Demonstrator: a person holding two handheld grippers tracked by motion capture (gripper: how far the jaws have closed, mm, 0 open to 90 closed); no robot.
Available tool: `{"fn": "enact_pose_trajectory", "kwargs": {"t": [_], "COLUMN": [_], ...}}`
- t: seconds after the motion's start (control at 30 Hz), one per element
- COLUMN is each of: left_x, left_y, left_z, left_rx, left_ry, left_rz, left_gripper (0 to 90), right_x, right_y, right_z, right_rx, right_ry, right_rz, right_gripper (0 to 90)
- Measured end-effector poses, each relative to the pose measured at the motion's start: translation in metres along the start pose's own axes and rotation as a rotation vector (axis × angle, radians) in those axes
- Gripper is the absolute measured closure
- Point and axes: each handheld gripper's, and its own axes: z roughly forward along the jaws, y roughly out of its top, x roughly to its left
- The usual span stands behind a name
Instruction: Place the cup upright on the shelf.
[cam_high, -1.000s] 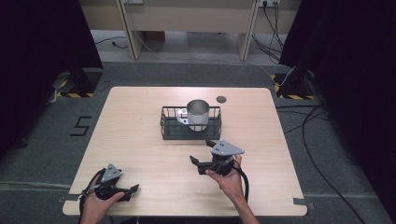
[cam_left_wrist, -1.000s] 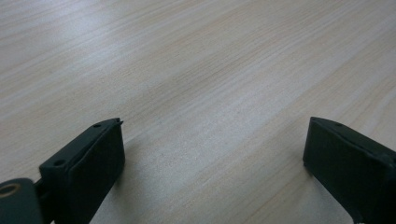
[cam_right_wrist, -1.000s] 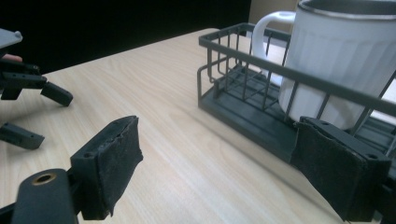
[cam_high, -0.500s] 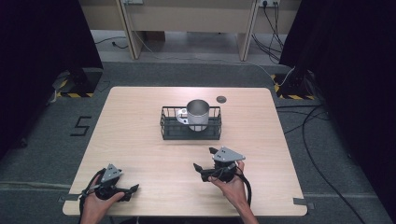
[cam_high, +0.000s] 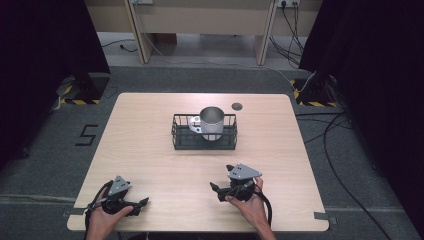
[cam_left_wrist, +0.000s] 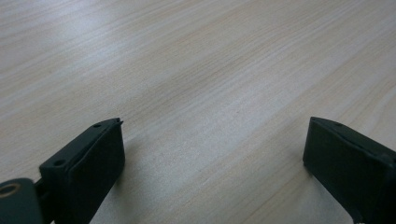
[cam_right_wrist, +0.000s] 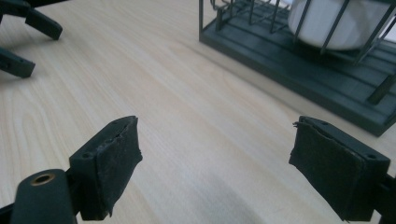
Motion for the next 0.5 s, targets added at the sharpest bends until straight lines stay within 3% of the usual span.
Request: {"fn": "enact_pose_trajectory", "kwargs": {"t": [0.17, 0.27, 0.5], "left_x": [0.000, 0.000, 0.000], "left_y": [0.000, 0.000, 0.000], "left_z": [0.000, 0.000, 0.000], "left_rx": [0.000, 0.000, 0.000], "left_ry": [0.000, 0.000, 0.000], "left_rz": [0.000, 0.000, 0.000], "left_gripper": [4.7, 4.7, 4.7], "right_x": [0.001, 0.001, 0.002], "right_y": [-0.008, -0.010, -0.020], "right_z": [0.000, -0.002, -0.002], "right_rx": [0.037, 0.030, 0.075], "right_ry": [-0.022, -0.003, -0.011], "right_rz": [-0.007, 0.012, 0.020], "right_gripper": [15.3, 15.2, 15.3]}}
